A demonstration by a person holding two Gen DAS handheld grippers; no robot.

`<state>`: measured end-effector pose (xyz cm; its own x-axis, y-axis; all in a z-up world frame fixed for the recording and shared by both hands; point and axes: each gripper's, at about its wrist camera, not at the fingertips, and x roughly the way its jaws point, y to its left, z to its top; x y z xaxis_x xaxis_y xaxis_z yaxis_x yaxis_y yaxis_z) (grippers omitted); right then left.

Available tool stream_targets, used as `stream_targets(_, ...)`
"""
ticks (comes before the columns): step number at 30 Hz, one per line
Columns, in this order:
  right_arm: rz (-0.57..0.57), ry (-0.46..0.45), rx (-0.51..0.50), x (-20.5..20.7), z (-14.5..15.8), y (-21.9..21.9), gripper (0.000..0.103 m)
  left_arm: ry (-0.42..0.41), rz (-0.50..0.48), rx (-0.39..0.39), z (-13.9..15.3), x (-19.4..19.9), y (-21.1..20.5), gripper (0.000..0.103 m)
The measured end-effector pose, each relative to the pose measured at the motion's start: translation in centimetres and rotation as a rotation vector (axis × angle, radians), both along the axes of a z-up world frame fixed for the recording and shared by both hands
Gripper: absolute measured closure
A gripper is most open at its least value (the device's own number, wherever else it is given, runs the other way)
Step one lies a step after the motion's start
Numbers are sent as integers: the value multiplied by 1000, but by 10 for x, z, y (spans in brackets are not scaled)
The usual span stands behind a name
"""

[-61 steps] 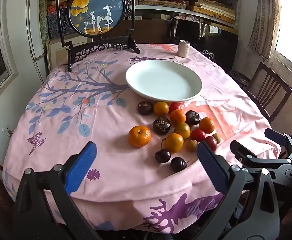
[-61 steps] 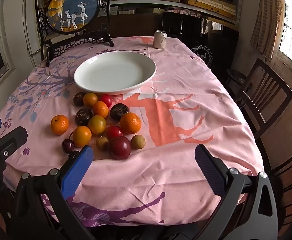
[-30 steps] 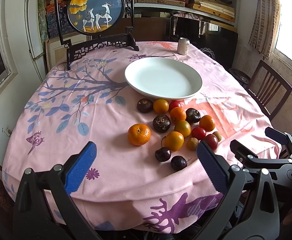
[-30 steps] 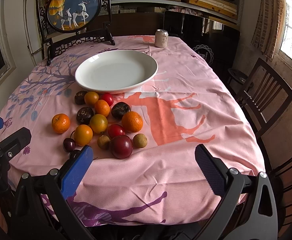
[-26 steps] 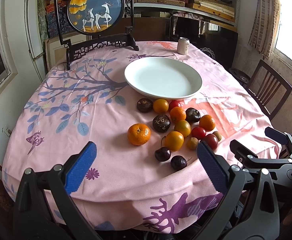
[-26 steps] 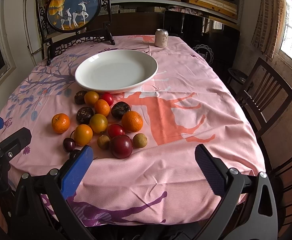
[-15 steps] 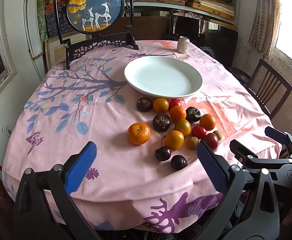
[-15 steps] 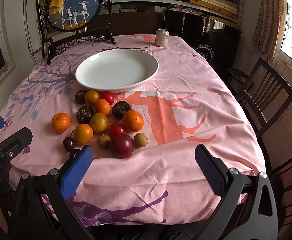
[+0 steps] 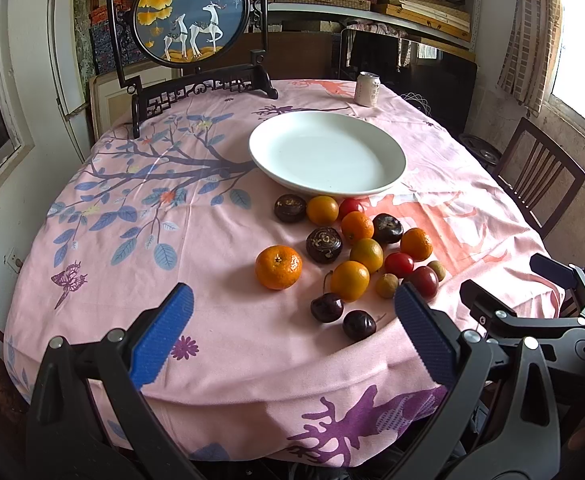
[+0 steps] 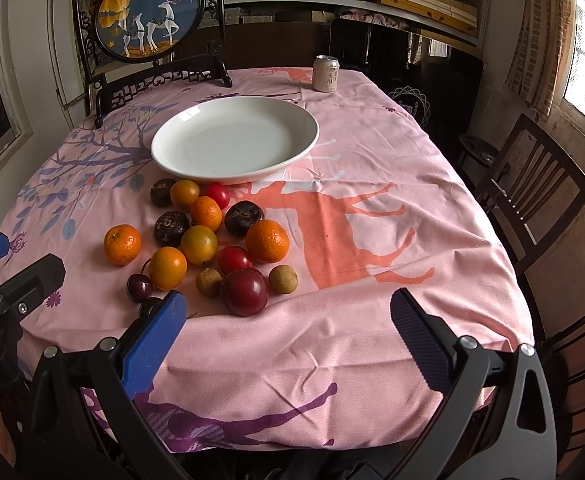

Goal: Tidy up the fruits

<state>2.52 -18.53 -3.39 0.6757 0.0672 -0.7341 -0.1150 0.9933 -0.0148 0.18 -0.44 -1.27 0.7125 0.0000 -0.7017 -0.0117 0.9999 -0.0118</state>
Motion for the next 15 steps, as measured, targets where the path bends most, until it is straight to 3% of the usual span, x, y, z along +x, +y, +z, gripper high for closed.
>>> stream_targets(15,1,4,-1,6,6,-6,1,6,1,-1,-4,0,0,2)
